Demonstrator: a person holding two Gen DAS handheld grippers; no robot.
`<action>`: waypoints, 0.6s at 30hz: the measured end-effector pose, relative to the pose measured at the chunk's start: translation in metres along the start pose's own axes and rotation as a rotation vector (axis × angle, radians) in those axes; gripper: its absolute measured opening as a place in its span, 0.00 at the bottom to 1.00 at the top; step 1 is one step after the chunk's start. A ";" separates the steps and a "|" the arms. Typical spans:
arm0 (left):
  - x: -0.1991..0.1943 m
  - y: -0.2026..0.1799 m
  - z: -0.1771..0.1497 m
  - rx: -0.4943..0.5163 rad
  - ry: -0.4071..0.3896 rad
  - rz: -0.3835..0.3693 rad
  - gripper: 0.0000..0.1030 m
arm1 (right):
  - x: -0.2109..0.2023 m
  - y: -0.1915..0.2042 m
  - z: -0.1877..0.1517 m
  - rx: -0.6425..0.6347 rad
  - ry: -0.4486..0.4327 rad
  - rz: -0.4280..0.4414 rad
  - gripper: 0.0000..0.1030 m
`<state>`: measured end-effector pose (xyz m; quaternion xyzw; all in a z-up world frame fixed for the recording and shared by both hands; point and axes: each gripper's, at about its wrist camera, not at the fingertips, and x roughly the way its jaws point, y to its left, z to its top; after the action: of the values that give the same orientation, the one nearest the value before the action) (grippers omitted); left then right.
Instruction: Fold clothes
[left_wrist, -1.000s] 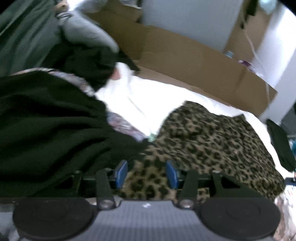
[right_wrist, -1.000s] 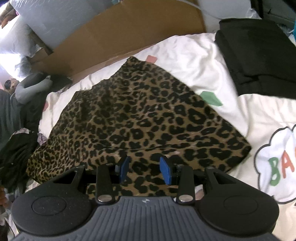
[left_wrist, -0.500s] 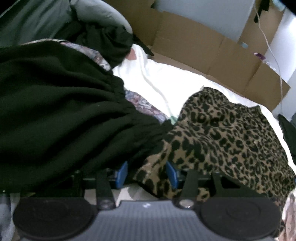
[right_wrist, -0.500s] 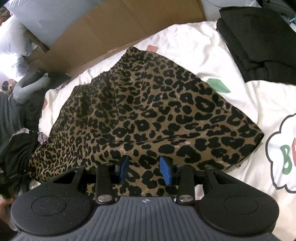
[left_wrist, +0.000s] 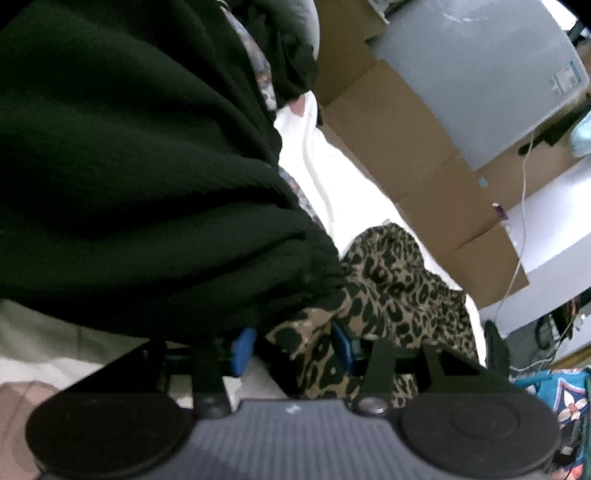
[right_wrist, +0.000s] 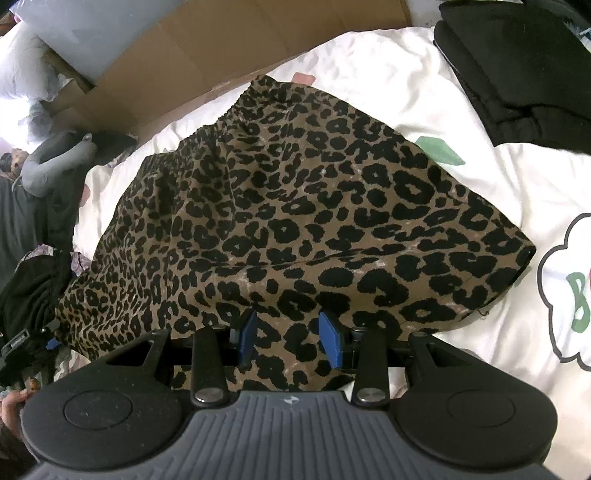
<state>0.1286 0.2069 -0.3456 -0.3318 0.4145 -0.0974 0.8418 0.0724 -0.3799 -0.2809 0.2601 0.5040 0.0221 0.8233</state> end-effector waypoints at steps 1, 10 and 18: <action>0.000 0.002 0.000 -0.007 -0.005 -0.008 0.46 | 0.000 0.001 0.000 -0.001 0.000 0.001 0.43; 0.004 -0.011 -0.002 0.050 -0.017 -0.032 0.24 | 0.000 0.002 0.001 0.003 0.001 0.005 0.43; -0.022 -0.025 -0.007 0.086 0.005 -0.094 0.08 | -0.002 0.013 0.004 -0.011 -0.006 0.035 0.43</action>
<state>0.1118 0.1942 -0.3187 -0.3142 0.3960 -0.1555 0.8487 0.0776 -0.3710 -0.2726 0.2644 0.4969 0.0384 0.8257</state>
